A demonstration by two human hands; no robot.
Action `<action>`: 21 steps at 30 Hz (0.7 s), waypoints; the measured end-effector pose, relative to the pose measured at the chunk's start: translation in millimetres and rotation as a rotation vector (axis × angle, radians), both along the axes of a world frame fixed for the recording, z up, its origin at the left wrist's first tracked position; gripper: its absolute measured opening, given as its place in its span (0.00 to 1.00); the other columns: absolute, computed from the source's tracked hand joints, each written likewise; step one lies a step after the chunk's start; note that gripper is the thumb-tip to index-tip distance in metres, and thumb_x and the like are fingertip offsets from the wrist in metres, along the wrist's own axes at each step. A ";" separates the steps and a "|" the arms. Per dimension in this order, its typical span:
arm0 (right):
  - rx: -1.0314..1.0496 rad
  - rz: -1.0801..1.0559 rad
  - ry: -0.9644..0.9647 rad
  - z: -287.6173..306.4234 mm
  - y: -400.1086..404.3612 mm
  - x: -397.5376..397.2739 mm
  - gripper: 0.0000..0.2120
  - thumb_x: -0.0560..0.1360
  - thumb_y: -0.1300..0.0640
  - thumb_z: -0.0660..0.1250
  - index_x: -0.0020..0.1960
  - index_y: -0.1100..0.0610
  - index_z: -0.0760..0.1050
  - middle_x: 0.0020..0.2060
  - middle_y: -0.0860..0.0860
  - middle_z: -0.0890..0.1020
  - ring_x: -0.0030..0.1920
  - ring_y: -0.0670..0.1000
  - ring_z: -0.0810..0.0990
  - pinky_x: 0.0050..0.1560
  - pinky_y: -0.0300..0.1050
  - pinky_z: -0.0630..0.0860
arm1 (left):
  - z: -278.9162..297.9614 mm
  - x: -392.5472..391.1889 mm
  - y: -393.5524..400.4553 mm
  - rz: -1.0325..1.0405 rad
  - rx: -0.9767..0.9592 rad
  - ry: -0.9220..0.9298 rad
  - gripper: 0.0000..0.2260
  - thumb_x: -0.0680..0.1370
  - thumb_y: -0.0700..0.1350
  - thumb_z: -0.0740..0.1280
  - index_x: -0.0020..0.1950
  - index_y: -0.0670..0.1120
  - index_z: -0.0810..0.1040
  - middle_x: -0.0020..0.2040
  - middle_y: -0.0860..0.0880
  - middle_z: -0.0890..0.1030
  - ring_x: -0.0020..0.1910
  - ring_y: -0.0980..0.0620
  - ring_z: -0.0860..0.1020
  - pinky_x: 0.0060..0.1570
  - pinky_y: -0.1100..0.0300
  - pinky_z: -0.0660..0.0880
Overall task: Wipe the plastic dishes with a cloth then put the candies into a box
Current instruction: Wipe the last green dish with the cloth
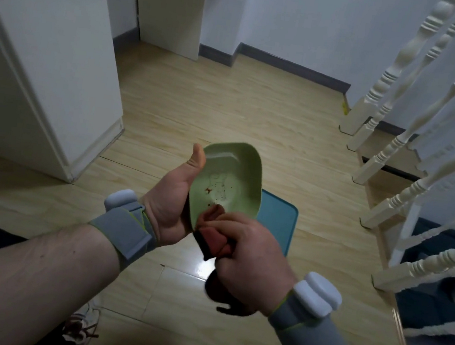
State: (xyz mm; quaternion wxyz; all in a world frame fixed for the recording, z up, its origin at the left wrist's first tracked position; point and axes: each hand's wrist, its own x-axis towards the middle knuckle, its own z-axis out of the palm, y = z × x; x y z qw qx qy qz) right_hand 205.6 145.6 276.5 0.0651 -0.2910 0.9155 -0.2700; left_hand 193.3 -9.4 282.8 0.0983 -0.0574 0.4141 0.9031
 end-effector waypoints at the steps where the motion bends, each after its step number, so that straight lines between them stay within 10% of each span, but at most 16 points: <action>1: 0.041 -0.039 0.010 -1.9 5.5 -6.1 0.22 0.67 0.54 0.60 0.57 0.43 0.80 0.54 0.39 0.80 0.53 0.50 0.77 0.51 0.47 0.77 | -0.5 0.9 0.0 0.000 -0.015 -0.007 0.30 0.75 0.65 0.54 0.55 0.45 0.84 0.58 0.39 0.82 0.58 0.41 0.80 0.60 0.47 0.76; 13: -0.010 -0.029 0.006 -10.3 5.1 -5.9 0.21 0.65 0.56 0.63 0.55 0.44 0.81 0.53 0.40 0.80 0.53 0.49 0.78 0.52 0.45 0.77 | 4.8 4.7 0.0 -0.006 -0.045 -0.063 0.30 0.75 0.65 0.55 0.54 0.44 0.84 0.57 0.39 0.82 0.56 0.42 0.81 0.56 0.49 0.79; 21: 0.039 -0.105 0.432 -23.5 13.3 -8.6 0.07 0.67 0.54 0.74 0.44 0.48 0.80 0.40 0.44 0.81 0.35 0.51 0.74 0.28 0.41 0.69 | 18.0 -2.7 -20.8 -0.185 -0.139 -0.165 0.31 0.76 0.67 0.56 0.64 0.45 0.79 0.62 0.38 0.80 0.62 0.37 0.77 0.64 0.36 0.69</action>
